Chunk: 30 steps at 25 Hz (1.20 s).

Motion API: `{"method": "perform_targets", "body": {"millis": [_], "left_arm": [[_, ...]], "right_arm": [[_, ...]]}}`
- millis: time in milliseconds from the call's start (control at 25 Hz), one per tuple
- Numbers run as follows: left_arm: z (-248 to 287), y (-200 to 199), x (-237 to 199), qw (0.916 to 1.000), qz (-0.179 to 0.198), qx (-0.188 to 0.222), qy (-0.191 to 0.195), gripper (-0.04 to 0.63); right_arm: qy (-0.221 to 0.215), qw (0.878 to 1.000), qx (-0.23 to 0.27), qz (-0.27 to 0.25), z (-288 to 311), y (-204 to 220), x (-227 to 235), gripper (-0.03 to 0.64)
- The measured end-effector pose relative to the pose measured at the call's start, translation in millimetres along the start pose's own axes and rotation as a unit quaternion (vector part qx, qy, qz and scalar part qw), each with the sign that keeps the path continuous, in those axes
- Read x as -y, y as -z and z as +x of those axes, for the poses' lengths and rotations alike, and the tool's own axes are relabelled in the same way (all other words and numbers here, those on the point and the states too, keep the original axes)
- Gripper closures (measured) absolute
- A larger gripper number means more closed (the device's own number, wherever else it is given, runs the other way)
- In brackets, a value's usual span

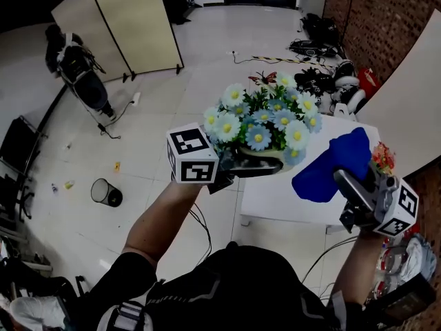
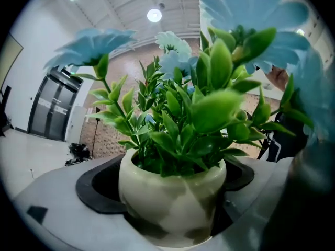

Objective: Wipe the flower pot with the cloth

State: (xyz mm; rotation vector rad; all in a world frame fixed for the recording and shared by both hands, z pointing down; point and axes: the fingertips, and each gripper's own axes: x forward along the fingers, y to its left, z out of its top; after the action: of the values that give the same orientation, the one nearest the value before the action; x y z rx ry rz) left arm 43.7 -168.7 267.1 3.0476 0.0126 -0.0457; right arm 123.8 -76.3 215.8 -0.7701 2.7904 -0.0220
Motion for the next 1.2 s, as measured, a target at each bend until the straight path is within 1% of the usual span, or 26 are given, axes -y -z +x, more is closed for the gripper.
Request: {"method": "perform_targets", "body": {"millis": [160, 280, 320, 400, 520, 640, 800, 880, 960, 1120, 1200], "left_arm": [[3, 7, -18, 1.0, 0.005, -0.004, 0.0, 0.049], [9, 27, -23, 0.9995, 0.027, -0.015, 0.011, 0.049], [11, 37, -24, 0.9993, 0.027, -0.02, 0.014, 0.049], [14, 62, -28, 0.9992, 0.021, -0.031, 0.011, 0.049], [16, 103, -36, 0.9988, 0.024, -0.043, 0.007, 0.049], [18, 135, -40, 0.9987, 0.015, -0.042, 0.025, 0.049], [24, 196, -46, 0.9966, 0.024, -0.074, 0.028, 0.049], [27, 228, -48, 0.9961, 0.015, -0.082, 0.028, 0.049], [30, 258, -52, 0.9965, 0.0, -0.079, 0.028, 0.049], [36, 309, -59, 0.9971, -0.006, -0.074, 0.02, 0.049], [39, 330, -64, 0.9967, -0.005, -0.079, 0.014, 0.049]], "right_arm": [[0.039, 0.999, 0.016, -0.002, -2, -6, 24, 0.54], [0.057, 0.998, 0.007, -0.008, -8, -3, 35, 0.54], [0.064, 0.998, 0.001, -0.011, -11, -1, 38, 0.54], [0.079, 0.997, -0.008, -0.011, -16, 7, 45, 0.54], [0.095, 0.995, -0.011, 0.001, -23, 24, 55, 0.54], [0.105, 0.994, -0.007, 0.021, -22, 38, 61, 0.54], [0.139, 0.989, -0.011, 0.042, -22, 58, 73, 0.54], [0.148, 0.988, -0.024, 0.035, -29, 72, 78, 0.54], [0.162, 0.985, -0.036, 0.041, -34, 87, 83, 0.54], [0.155, 0.986, -0.047, 0.026, -54, 116, 87, 0.54], [0.162, 0.985, -0.051, 0.03, -61, 130, 92, 0.54]]}}
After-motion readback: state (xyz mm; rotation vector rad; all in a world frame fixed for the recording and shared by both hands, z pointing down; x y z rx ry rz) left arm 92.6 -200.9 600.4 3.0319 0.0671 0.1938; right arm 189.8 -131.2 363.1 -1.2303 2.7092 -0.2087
